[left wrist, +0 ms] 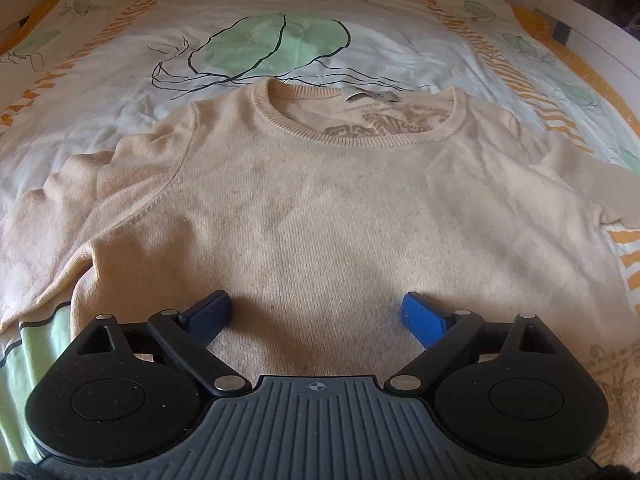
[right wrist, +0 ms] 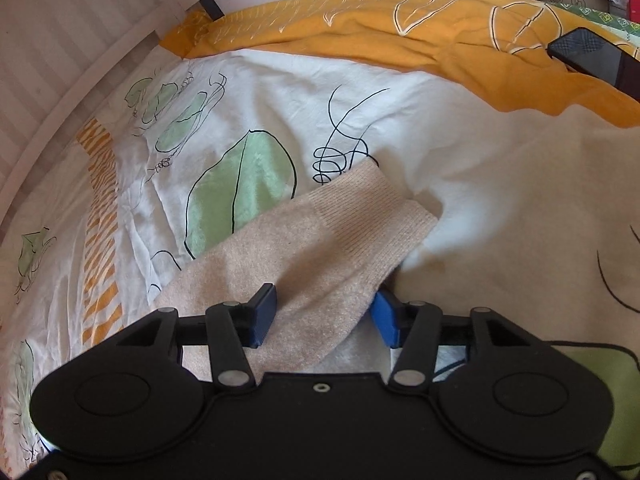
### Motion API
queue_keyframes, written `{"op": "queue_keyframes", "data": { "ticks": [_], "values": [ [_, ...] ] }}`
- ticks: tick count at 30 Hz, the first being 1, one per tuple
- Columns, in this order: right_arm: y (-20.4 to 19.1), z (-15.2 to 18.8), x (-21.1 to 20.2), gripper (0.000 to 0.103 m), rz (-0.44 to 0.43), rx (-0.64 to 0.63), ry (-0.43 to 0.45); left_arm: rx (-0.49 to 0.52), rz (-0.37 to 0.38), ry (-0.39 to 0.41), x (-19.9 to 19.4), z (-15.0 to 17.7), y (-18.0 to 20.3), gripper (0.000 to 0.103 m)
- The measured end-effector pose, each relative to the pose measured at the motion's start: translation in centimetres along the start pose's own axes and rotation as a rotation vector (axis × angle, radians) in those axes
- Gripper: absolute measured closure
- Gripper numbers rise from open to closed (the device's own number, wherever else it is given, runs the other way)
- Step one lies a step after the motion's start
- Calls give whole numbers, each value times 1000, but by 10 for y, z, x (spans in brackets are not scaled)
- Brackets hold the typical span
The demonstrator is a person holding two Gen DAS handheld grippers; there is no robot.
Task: Fold small clothes
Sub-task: 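Close the right tool on the sleeve cuff, then lift the held sleeve and lay it across the sweater front with the right tool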
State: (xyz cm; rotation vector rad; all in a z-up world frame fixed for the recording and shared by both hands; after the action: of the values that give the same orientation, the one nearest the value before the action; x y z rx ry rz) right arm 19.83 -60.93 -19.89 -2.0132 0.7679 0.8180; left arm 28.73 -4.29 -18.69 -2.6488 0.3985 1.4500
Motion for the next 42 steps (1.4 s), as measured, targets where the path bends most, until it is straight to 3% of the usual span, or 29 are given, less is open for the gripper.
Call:
{"op": "queue_keyframes", "data": {
  "ticks": [3,4,10,13,15,17,20,23,27,31,35,39,41,42],
  "values": [
    [1,0,-1,67,-2,-11,8,-22,10,4,-6,-9,-6,21],
    [1,-1,-1,80,-14,-1,11,-25,14,0,-8,-13,-8,22],
    [-1,-4,-6,86,-18,-6,36,39,-61,63,-22,-39,-26,23],
    [-13,-4,-11,90,-20,-68,62,-30,-69,27,-11,-35,-38,23],
    [-23,-4,-17,90,-20,-125,86,-95,-26,-39,1,-27,-41,25],
    [-33,-6,-24,90,-22,-172,120,-82,-30,-81,9,-20,-43,28],
    [-50,-6,-35,90,-10,-256,159,-36,-71,-64,4,-24,-47,29],
    [-80,-7,-49,90,3,-394,218,-58,-64,-43,-4,-32,-56,29],
    [-139,5,-71,91,-81,-486,251,-77,-78,-29,-8,-38,-69,29],
    [-219,40,-89,91,-228,-590,209,-113,-78,-25,-8,-40,-81,29],
    [-252,66,-85,89,-322,-566,96,-129,-69,-26,-11,-39,-84,29],
    [-232,69,-66,73,-231,-615,92,-123,-50,-13,-14,-42,-78,29],
    [-212,70,-61,55,-171,-618,85,-114,-54,-16,-12,-41,-74,29],
    [-198,66,-58,52,-139,-609,91,-109,-59,-20,-11,-39,-73,29]
  ]
}}
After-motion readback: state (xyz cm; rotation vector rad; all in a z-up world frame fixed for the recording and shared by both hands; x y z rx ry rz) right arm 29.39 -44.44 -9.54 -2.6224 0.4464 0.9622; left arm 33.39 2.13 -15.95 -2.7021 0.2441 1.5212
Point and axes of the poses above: each gripper's, at about its wrist camera, not at the fingertips, and x roughly the way its jaws point, y to its right, z to its underside, the point moved 10 cm from there along x, roughly the way its jaws point, and after that the axes turned 2 degrees about -y, right-handed, at the moved point
